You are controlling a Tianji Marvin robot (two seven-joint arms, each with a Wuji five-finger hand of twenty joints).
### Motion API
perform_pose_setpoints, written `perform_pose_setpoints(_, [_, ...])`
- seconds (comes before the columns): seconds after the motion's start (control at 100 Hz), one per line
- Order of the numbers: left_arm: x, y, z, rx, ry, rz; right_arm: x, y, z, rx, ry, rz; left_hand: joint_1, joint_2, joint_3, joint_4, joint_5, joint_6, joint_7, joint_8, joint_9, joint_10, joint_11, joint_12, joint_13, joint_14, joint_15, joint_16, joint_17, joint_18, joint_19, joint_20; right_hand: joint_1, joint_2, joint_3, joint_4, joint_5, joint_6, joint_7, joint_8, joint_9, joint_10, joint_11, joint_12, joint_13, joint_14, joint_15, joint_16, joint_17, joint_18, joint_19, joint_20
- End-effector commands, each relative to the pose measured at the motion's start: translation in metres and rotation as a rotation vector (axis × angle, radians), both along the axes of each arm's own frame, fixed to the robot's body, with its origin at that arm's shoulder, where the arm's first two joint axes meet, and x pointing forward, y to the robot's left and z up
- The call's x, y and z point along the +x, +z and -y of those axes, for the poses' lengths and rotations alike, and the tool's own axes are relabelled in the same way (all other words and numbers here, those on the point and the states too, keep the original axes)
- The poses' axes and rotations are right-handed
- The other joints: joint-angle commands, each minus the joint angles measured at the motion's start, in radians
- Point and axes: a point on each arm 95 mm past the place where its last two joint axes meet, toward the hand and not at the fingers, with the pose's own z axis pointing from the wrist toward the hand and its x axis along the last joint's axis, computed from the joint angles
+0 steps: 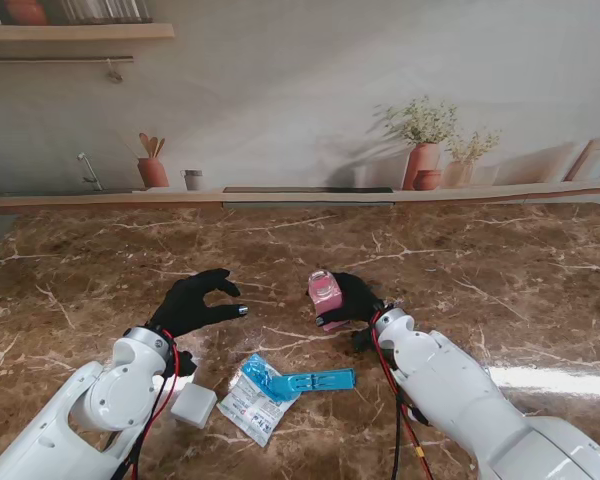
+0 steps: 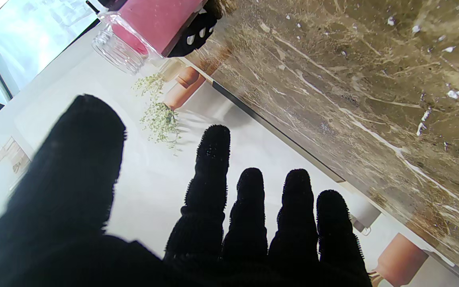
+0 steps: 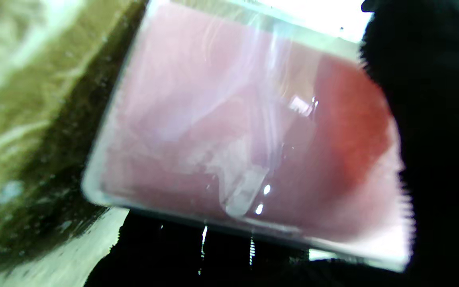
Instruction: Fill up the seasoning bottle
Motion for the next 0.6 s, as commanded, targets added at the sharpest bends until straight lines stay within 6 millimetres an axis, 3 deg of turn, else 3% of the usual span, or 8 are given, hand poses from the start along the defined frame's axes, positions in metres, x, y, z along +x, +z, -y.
perform_pose_setpoints(0.0, [-0.002, -0.004, 0.000, 0.001, 0.000, -0.009, -0.015, -0.020, -0.001, -0.016, 0.008, -0.062, 0.016, 0.002, 0.019, -0.001, 0.018, -0.020, -0.407, 0.007, 0.009, -0.021, -0.001, -0.006, -0.018, -0.055, -0.014, -0.012, -0.008, -0.046, -0.004, -0.003, 0.074, 0.112, 0.185, -0.005, 0.202, -0.151, 0.342, 0.252, 0.002, -0.003, -0.065, -0.090, 0.013, -0.022, -0.085, -0.073, 0.036, 0.120, -0.003, 0.024])
perform_pose_setpoints(0.08, [-0.002, -0.004, 0.000, 0.002, 0.001, -0.011, -0.014, -0.019, -0.001, -0.003, 0.000, -0.058, 0.016, 0.000, 0.025, -0.002, 0.023, -0.020, -0.404, 0.008, 0.011, -0.020, 0.000, -0.006, -0.016, -0.054, -0.013, -0.012, -0.009, -0.047, -0.002, -0.002, 0.069, 0.110, 0.205, 0.016, 0.270, -0.143, 0.406, 0.375, 0.083, -0.004, -0.136, -0.212, 0.098, -0.024, -0.192, -0.161, 0.081, 0.121, 0.025, 0.027])
perform_pose_setpoints(0.17, [-0.002, -0.005, 0.000, 0.002, 0.001, -0.012, -0.013, -0.015, 0.000, 0.011, -0.015, -0.043, 0.016, -0.001, 0.032, -0.003, 0.027, -0.021, -0.401, 0.010, 0.013, -0.020, 0.000, -0.006, -0.014, -0.054, -0.012, -0.012, -0.009, -0.046, 0.000, -0.001, 0.067, 0.122, 0.222, 0.054, 0.321, -0.131, 0.480, 0.424, 0.232, -0.005, -0.184, -0.306, 0.268, -0.014, -0.275, -0.227, 0.153, 0.134, 0.067, 0.018])
perform_pose_setpoints(0.25, [-0.001, -0.005, 0.000, 0.005, -0.001, -0.012, -0.011, -0.010, 0.000, 0.029, -0.029, -0.037, 0.014, -0.002, 0.037, -0.004, 0.029, -0.020, -0.398, 0.011, 0.013, -0.020, 0.000, -0.006, -0.015, -0.053, -0.013, -0.012, -0.009, -0.045, 0.001, 0.000, 0.085, 0.151, 0.228, 0.102, 0.332, -0.109, 0.538, 0.462, 0.336, 0.018, -0.192, -0.335, 0.410, 0.026, -0.312, -0.247, 0.226, 0.166, 0.107, 0.008])
perform_pose_setpoints(0.34, [0.000, -0.004, -0.001, 0.007, -0.004, -0.011, -0.009, -0.003, 0.001, 0.060, -0.046, -0.041, 0.013, -0.004, 0.043, -0.004, 0.032, -0.019, -0.395, 0.012, 0.015, -0.019, 0.001, -0.005, -0.013, -0.054, -0.012, -0.011, -0.010, -0.044, 0.001, 0.001, 0.181, 0.197, 0.163, 0.047, 0.314, -0.063, 0.592, 0.509, 0.452, 0.046, -0.184, -0.247, 0.585, 0.075, -0.292, -0.230, 0.335, 0.229, 0.167, 0.001])
perform_pose_setpoints(0.44, [0.001, -0.003, -0.001, 0.013, -0.008, -0.005, -0.008, 0.002, 0.004, 0.070, -0.066, -0.041, 0.011, -0.006, 0.051, -0.005, 0.036, -0.020, -0.392, 0.014, 0.017, -0.022, 0.001, -0.005, -0.011, -0.054, -0.011, -0.011, -0.010, -0.042, 0.001, 0.001, 0.231, 0.273, 0.129, 0.081, 0.283, -0.042, 0.605, 0.534, 0.502, 0.004, -0.062, -0.093, 0.665, 0.082, -0.212, -0.122, 0.386, 0.238, 0.206, 0.002])
perform_pose_setpoints(0.59, [0.003, -0.002, -0.003, 0.020, -0.022, -0.001, -0.008, 0.011, 0.010, 0.072, -0.104, -0.019, 0.010, -0.006, 0.064, -0.007, 0.038, -0.019, -0.389, 0.016, 0.020, -0.017, 0.002, -0.005, -0.009, -0.049, -0.010, -0.011, -0.010, -0.034, 0.004, 0.004, 0.247, 0.378, 0.117, 0.118, 0.133, -0.085, 0.474, 0.500, 0.419, -0.006, 0.010, 0.021, 0.644, 0.087, -0.157, -0.021, 0.365, 0.232, 0.210, 0.001])
